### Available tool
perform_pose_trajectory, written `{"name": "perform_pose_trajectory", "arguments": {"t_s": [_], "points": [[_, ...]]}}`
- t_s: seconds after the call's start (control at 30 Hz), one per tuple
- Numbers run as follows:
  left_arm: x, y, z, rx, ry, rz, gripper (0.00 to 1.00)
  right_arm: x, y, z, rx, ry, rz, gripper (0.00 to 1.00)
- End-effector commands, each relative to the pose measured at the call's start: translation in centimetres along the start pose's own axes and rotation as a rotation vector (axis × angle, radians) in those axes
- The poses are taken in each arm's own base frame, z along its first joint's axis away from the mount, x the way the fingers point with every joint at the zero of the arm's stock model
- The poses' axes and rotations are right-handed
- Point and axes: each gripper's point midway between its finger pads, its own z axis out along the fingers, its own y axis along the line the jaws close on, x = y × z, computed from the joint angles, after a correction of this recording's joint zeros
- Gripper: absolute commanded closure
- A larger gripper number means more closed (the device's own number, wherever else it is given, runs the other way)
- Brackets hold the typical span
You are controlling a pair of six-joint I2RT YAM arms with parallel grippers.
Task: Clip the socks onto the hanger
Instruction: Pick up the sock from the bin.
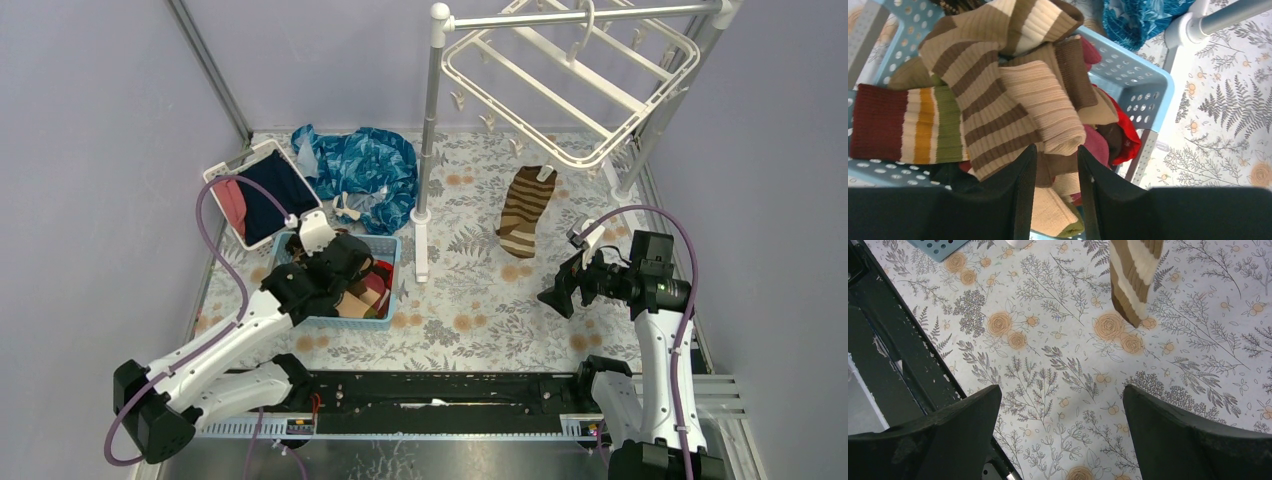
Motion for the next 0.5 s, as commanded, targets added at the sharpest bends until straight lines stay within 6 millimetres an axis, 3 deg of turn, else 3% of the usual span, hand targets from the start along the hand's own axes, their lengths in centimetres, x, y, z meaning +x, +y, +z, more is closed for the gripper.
{"name": "perform_pose_trajectory", "arguments": {"t_s": [0.0,0.13,0.47], "points": [[-0.3,2.1,-0.9,-0.084,-0.013,-0.028,0.59,-0.6,-0.2,-0.2,0.008,-0.005,-0.038,0.00],[0.8,2.7,-0.6,-0.106,0.013,-0.010,0.58,-0.5,-0.2,-0.2,0.009,-0.004,-0.037,0.00],[2.3,1.4,1.2,-0.090,0.044,0.031,0.57,-0.5,-0.2,-0.2,0.009,-0.005,-0.040,0.00]]}}
